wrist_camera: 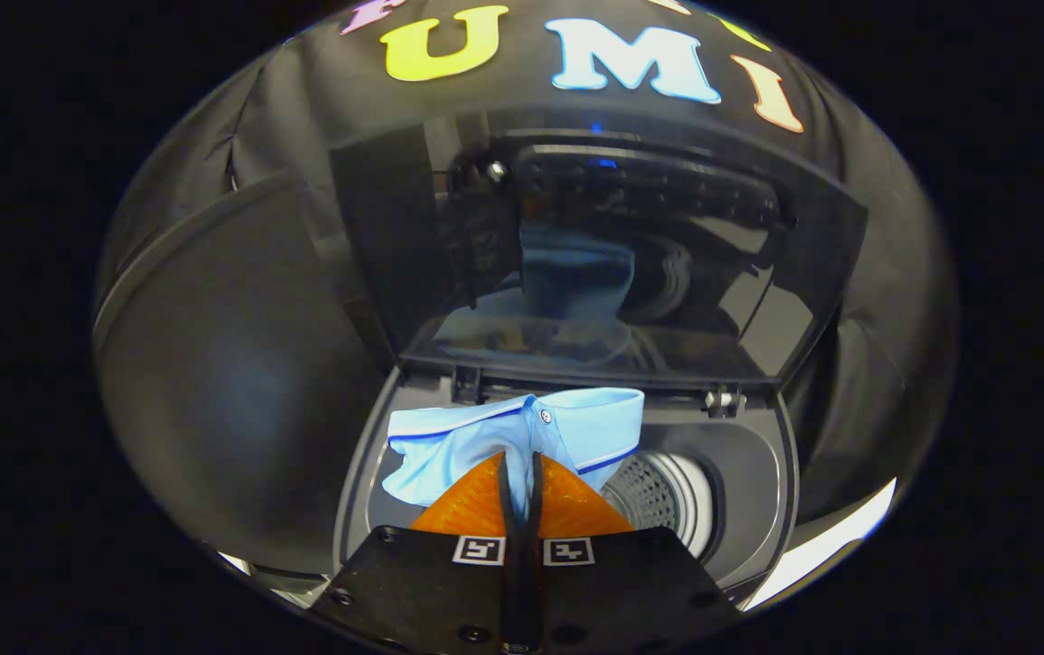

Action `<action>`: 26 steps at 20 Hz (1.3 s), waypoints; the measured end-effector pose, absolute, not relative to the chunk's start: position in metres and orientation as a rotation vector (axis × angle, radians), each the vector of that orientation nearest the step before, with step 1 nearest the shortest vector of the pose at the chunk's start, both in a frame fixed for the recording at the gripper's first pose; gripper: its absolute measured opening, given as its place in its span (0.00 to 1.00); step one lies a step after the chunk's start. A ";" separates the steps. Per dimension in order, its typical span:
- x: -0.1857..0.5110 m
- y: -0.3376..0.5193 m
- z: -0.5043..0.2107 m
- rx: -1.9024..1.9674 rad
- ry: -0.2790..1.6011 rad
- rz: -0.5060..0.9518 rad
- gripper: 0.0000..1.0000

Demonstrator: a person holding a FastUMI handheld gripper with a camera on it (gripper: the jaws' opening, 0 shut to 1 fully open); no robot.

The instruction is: Put the clothes into the washing machine and then close the washing machine lid.

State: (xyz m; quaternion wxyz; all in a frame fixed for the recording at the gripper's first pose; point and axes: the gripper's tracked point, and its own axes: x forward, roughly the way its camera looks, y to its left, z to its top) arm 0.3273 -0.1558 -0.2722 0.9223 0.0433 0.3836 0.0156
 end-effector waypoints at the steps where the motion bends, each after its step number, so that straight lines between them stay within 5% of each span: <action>1: 0.325 -0.157 -0.283 0.098 0.816 0.029 0.02; 13: 0.306 -0.174 -0.329 0.192 0.928 -0.065 0.02; 17: 0.291 -0.170 -0.325 0.192 0.979 -0.036 0.99; 26: 0.312 -0.168 -0.239 0.140 0.733 0.035 0.97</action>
